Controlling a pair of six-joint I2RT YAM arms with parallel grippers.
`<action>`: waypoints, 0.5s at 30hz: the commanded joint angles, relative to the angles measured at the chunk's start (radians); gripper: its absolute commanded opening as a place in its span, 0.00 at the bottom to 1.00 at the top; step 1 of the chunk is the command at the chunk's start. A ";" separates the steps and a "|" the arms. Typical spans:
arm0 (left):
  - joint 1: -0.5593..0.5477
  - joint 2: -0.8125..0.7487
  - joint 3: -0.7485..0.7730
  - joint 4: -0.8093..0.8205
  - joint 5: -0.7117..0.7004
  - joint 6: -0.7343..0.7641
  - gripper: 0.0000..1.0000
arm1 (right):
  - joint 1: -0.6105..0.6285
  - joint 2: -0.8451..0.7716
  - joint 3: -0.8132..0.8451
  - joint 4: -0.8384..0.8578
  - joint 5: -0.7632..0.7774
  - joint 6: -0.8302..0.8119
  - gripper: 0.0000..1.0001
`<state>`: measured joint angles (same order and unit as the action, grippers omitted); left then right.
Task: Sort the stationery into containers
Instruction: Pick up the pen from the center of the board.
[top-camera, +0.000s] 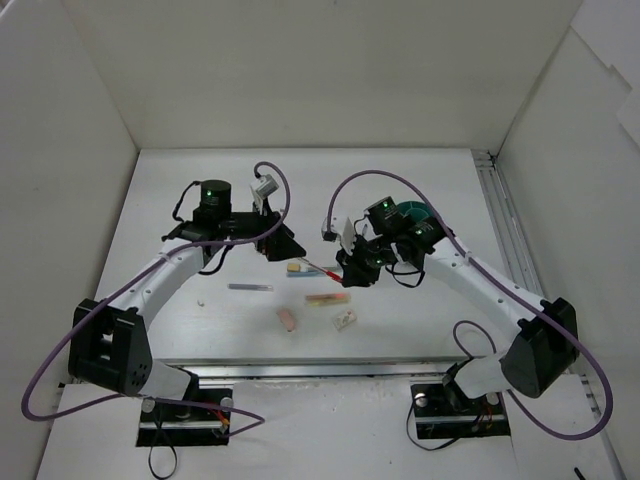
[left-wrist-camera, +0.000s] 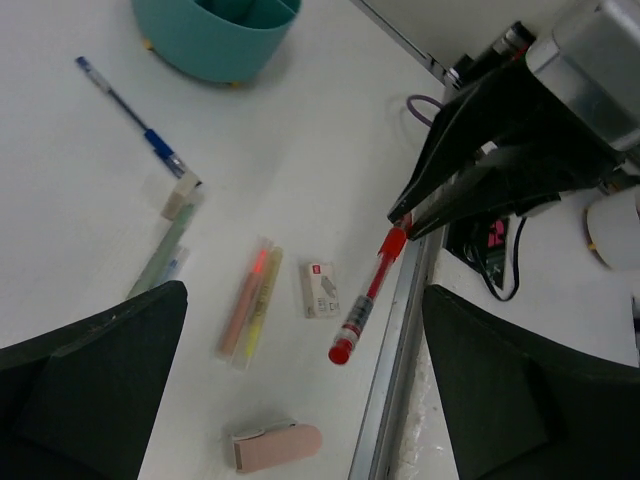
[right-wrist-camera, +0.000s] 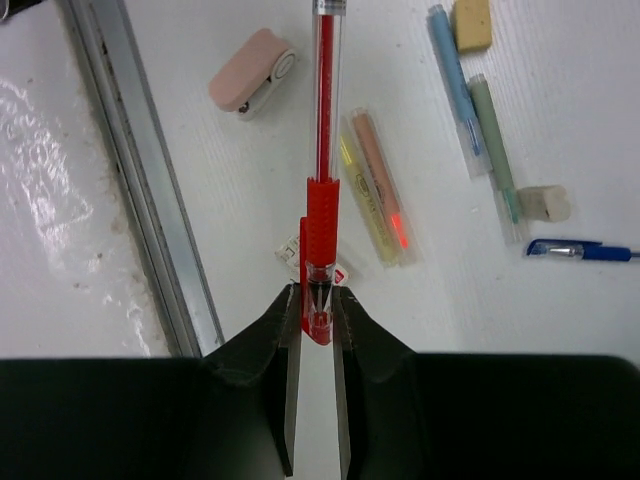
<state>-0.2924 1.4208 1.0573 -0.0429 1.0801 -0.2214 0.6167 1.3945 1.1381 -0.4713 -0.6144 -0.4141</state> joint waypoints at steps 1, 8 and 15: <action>-0.053 -0.017 0.059 0.017 0.173 0.155 1.00 | 0.011 0.014 0.133 -0.231 -0.106 -0.306 0.00; -0.114 -0.017 0.067 -0.087 0.234 0.362 0.88 | 0.035 0.176 0.365 -0.467 -0.035 -0.400 0.00; -0.134 -0.014 0.053 -0.084 0.257 0.376 0.50 | 0.037 0.192 0.439 -0.492 0.022 -0.442 0.00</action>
<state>-0.4171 1.4269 1.0714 -0.1520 1.2682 0.0948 0.6514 1.6039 1.5036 -0.8970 -0.6205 -0.8116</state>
